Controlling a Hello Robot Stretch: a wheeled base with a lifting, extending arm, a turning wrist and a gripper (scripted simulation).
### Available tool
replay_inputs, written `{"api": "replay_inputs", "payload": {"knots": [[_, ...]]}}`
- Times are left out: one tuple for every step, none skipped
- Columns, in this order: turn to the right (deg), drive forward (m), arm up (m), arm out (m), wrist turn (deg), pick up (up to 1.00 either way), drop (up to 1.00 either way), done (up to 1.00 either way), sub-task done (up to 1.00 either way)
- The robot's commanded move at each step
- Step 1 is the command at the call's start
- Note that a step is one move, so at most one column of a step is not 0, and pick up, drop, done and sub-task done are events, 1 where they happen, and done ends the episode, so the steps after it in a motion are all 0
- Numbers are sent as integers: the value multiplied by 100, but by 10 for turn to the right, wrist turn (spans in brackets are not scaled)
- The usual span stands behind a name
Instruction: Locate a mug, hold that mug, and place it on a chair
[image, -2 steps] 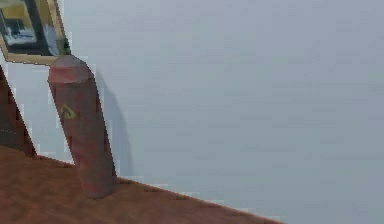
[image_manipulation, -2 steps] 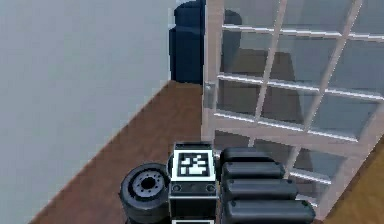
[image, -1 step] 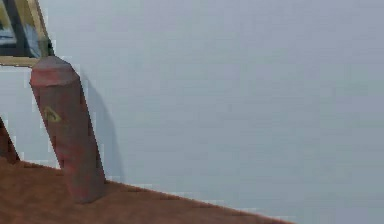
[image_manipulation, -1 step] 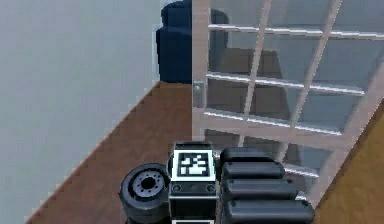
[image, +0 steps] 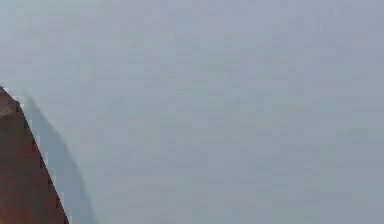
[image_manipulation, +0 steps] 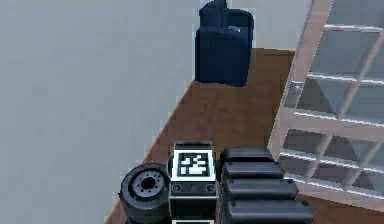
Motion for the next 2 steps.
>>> {"api": "replay_inputs", "payload": {"knots": [[-450, 0, 0, 0, 0, 0, 0, 0, 0], [-240, 0, 0, 0, 0, 0, 0, 0, 0]]}}
